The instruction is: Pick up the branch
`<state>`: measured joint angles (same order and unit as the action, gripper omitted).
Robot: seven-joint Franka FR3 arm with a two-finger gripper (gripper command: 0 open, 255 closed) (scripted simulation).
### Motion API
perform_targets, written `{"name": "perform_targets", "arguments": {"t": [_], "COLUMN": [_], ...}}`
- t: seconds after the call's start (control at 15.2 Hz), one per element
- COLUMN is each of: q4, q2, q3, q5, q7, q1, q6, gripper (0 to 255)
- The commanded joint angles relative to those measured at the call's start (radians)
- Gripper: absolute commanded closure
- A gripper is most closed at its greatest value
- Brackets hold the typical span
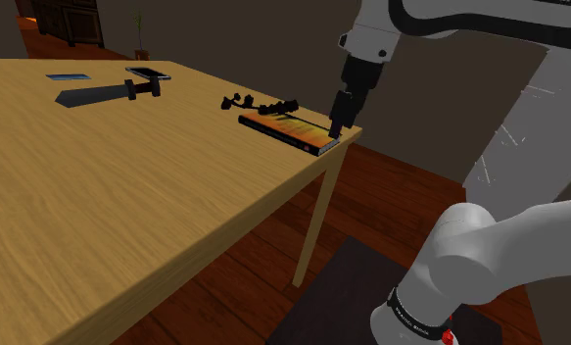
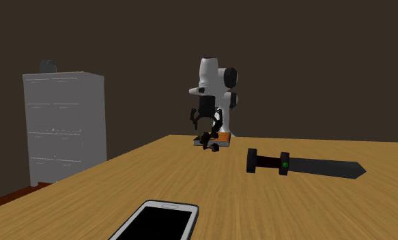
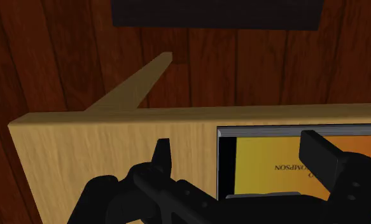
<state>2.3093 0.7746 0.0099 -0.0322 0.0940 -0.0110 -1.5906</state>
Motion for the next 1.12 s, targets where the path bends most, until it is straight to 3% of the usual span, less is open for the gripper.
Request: {"name": "perform_targets", "arguments": {"t": [0.0, 0.66, 0.86, 1.06], "q4": [0.000, -0.640, -0.893, -1.227], "q2": [0.000, -0.610, -0.812, -1.054], "q3": [0.000, 0.044, 0.060, 0.076], "q5": [0.000, 0.019, 0.017, 0.008], "q7": [0.000, 0.018, 0.019, 0.017], "q1": [0.000, 0.036, 0.048, 0.069], "q6": [0.000, 0.283, 0.410, 0.578], "gripper": [0, 0, 0, 0]}}
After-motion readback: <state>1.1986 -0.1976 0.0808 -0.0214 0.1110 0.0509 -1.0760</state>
